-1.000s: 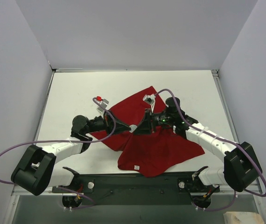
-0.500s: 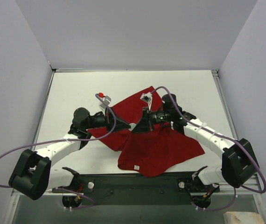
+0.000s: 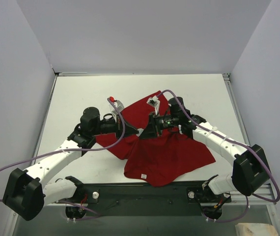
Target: Pin the brooch onto the clothing
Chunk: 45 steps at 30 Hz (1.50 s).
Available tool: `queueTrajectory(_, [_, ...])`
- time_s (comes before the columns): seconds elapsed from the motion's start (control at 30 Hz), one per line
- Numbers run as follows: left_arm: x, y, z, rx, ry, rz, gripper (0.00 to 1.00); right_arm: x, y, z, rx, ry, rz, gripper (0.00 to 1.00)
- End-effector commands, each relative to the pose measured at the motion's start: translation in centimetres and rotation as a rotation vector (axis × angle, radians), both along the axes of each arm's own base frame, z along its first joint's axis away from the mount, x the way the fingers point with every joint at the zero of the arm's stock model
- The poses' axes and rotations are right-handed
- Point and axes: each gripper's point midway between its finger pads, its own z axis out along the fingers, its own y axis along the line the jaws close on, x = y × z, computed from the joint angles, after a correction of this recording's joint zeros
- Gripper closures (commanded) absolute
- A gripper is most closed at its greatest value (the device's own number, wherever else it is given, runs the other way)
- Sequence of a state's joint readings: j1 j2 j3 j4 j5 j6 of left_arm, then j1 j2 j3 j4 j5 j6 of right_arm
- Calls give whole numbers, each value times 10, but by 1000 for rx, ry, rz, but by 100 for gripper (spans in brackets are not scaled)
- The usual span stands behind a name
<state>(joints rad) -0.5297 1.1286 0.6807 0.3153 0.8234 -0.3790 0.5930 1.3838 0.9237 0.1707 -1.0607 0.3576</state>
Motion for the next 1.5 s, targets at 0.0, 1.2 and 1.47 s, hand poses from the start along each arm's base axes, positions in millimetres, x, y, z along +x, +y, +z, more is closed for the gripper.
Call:
queueTrajectory(0.0, [-8, -12, 30, 43, -160, -1, 100, 13, 12, 18, 4, -80, -33, 100])
queueTrajectory(1.2, [-47, 5, 57, 53, -472, 128, 100, 46, 7, 26, -23, 83, -235, 100])
queueTrajectory(1.47, [-50, 12, 58, 39, -516, 155, 100, 49, 6, 24, -13, 115, -245, 100])
